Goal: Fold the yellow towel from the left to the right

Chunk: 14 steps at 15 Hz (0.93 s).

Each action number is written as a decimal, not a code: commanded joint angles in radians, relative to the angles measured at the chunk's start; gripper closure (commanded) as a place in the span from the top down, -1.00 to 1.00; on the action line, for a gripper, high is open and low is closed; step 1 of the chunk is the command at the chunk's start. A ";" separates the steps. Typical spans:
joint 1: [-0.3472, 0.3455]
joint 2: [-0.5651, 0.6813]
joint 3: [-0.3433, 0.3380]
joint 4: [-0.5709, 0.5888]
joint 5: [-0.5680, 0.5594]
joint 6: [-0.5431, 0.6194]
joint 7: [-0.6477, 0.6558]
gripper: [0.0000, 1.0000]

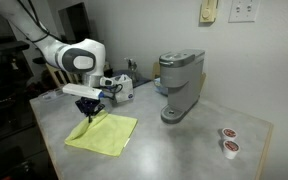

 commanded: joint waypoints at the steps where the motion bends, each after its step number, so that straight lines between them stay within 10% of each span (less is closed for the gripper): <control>1: -0.039 -0.013 0.003 0.010 -0.012 -0.031 -0.013 -0.97; 14: -0.073 -0.061 -0.031 0.016 -0.046 -0.076 -0.008 -0.97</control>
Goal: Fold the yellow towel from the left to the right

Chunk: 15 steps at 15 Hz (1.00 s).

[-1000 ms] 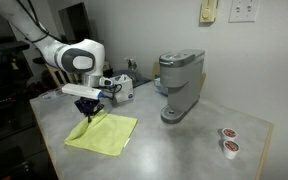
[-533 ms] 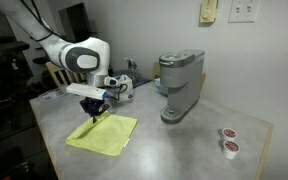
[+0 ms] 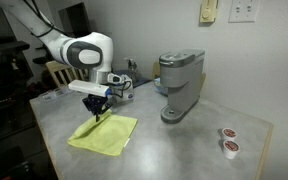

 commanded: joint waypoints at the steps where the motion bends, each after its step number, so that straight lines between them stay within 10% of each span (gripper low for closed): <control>1: -0.012 -0.022 -0.001 0.006 -0.017 -0.039 -0.009 -0.97; 15: -0.016 -0.097 -0.042 -0.001 -0.065 -0.055 0.002 -0.97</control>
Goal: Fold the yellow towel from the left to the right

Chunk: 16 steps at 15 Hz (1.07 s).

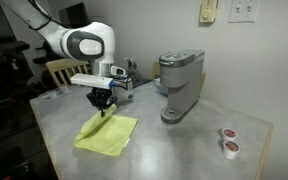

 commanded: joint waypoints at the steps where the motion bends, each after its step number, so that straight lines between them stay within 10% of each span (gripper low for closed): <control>1: -0.012 -0.043 -0.009 -0.009 -0.025 -0.035 0.001 -0.97; 16: -0.017 -0.048 -0.021 -0.041 -0.038 -0.028 -0.021 -0.97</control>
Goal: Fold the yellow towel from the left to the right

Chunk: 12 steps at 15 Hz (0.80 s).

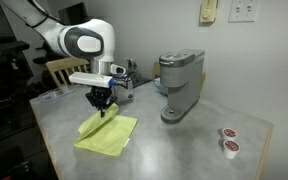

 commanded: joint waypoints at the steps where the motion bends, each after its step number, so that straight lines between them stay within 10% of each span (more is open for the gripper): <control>1: -0.016 -0.020 -0.012 -0.023 -0.043 -0.014 -0.008 -0.97; 10: -0.035 -0.036 -0.040 -0.051 -0.120 -0.036 -0.085 -0.97; 12: -0.043 -0.062 -0.026 -0.101 -0.105 -0.026 -0.199 -0.61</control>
